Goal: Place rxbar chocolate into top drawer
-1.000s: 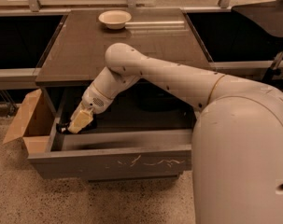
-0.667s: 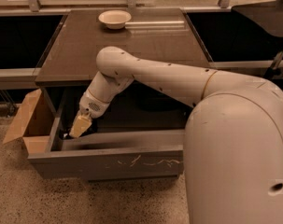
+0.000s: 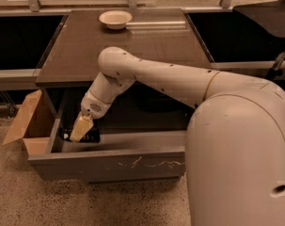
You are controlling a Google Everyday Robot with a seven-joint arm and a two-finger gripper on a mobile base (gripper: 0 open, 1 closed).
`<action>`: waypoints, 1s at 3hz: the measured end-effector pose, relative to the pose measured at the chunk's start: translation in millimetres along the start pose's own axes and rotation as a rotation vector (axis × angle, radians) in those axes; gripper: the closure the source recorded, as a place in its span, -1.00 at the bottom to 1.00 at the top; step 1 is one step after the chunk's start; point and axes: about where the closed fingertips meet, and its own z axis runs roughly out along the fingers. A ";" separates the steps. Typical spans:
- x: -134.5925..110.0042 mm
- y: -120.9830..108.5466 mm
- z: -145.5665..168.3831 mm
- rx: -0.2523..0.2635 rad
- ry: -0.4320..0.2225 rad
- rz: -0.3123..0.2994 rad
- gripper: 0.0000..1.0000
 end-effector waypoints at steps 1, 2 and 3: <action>0.0 0.0 0.0 0.000 0.000 0.000 -1.00; 2.1 0.9 -2.0 0.003 -0.006 0.002 -1.00; 17.9 8.3 -18.4 0.022 -0.057 0.017 -1.00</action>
Offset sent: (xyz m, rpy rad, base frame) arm 0.0015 -0.0112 0.0048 0.0161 -0.0078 -0.0215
